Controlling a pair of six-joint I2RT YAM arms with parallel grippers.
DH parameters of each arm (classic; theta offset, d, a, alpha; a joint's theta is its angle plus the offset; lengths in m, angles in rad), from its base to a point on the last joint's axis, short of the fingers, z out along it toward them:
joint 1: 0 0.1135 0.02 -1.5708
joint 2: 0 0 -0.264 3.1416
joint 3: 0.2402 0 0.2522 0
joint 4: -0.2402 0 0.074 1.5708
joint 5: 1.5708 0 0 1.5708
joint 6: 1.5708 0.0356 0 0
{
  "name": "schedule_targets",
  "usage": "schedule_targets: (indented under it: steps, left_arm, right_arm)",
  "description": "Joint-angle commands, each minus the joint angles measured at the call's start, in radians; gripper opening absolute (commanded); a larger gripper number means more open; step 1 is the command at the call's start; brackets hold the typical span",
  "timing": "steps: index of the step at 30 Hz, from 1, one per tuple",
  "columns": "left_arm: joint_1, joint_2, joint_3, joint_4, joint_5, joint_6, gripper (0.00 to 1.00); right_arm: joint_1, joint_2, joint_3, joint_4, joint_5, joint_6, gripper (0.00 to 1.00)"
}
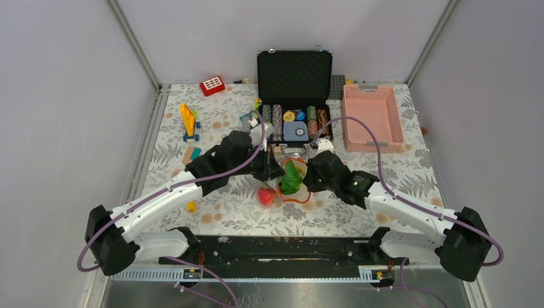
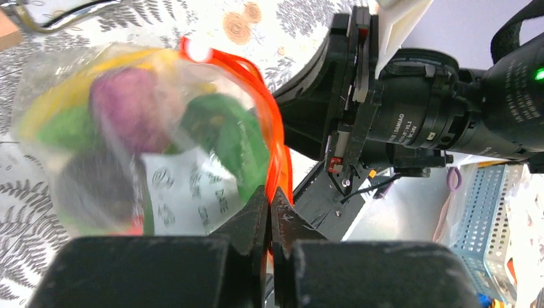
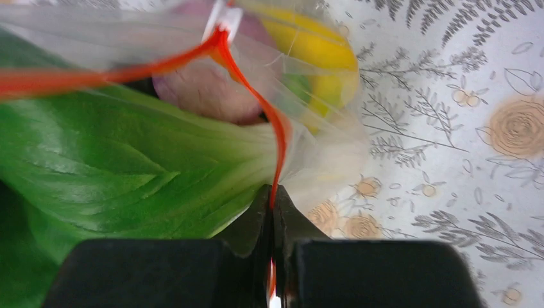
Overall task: Place the food in the zip-top bag and seal the zipper
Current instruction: Adjust the zipper food storage bag at the center of the board.
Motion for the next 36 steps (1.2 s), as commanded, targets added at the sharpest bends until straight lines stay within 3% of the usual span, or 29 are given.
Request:
schedule_targets:
  steps: [1,9,14,19,28,36]
  left_arm:
    - [-0.07,0.067,0.075,0.028,0.076,0.039,0.0]
    - [-0.103,0.131,0.102,0.017,0.059,0.056,0.0]
    - [-0.102,0.151,0.099,0.021,0.041,0.05,0.0]
    - [-0.103,0.164,0.101,0.029,-0.016,0.036,0.0]
    - [-0.101,0.088,0.075,0.063,-0.105,0.004,0.0]
    - [-0.084,0.007,0.035,0.042,-0.231,-0.014,0.0]
  right_arm:
    - [-0.003,-0.054,0.042,0.272,-0.138,0.121,0.0]
    - [0.004,-0.104,0.007,0.528,-0.199,0.258,0.0]
    - [0.013,-0.182,0.007,0.51,-0.155,0.255,0.0]
    - [0.025,-0.198,0.023,0.532,-0.298,0.283,0.0]
    - [0.035,-0.235,0.036,0.233,-0.187,0.298,0.0]
    - [0.035,-0.294,0.105,-0.064,-0.264,0.124,0.0]
